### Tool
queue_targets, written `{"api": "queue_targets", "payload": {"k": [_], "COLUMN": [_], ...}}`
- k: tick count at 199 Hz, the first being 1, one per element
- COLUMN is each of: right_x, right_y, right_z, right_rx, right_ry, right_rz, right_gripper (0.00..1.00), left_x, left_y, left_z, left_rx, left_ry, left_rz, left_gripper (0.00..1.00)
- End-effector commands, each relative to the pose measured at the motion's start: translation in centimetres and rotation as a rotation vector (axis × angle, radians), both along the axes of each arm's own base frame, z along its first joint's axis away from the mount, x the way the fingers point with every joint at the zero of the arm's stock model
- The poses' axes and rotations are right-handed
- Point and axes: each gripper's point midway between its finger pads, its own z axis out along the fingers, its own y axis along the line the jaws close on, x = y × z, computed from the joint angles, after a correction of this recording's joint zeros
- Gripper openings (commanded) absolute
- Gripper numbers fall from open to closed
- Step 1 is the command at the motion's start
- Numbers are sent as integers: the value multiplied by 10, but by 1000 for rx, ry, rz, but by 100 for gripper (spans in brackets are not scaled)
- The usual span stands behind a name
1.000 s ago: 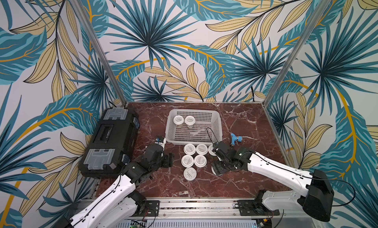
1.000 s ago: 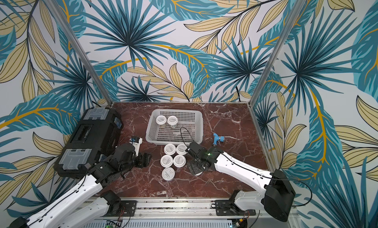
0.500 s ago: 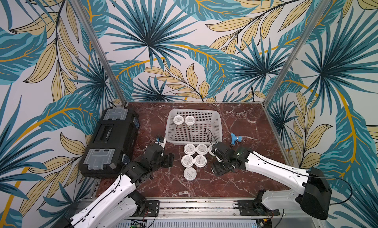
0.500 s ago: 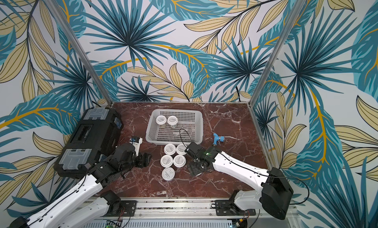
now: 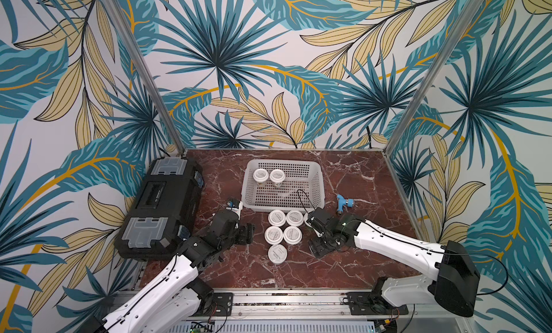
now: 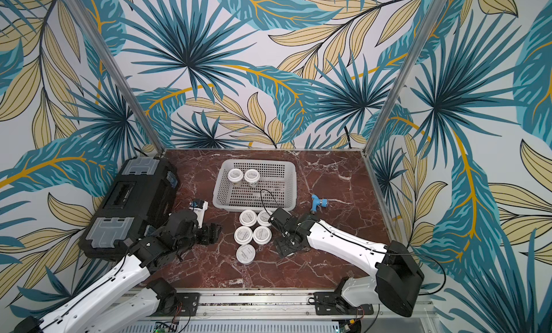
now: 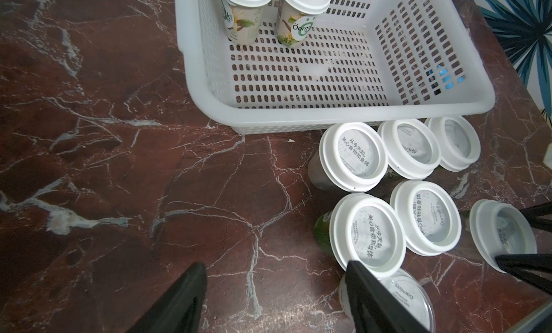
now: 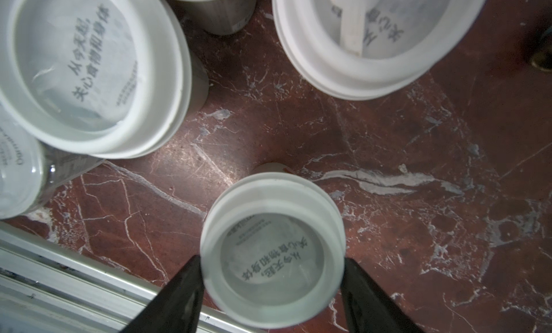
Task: Put the yogurt in the basket
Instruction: Pick up the yogurt from the center of the board.
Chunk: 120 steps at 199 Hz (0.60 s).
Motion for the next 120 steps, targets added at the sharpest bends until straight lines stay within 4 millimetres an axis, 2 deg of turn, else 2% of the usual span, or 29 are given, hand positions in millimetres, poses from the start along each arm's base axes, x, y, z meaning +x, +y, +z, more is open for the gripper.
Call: {"api": "queue_targets", "payload": {"k": [1,57,120], "right_x": [-3,-4,2], "right_y": [1,-1,-8], "right_z": [-4,10,58], "right_rx": [-1,10,5], "right_ry": [15,0,-75], "right_rz": [-3,2,27], "right_gripper": [72,68,66], "left_x": [0,5,27], "left_y": [5,6,-3], "left_z": [-6,-1,24], "left_rx": [17,24,18], "left_ry": [-13,-32,-96], "left_rz": [6,10,7], "left_gripper": [78,78,77]}}
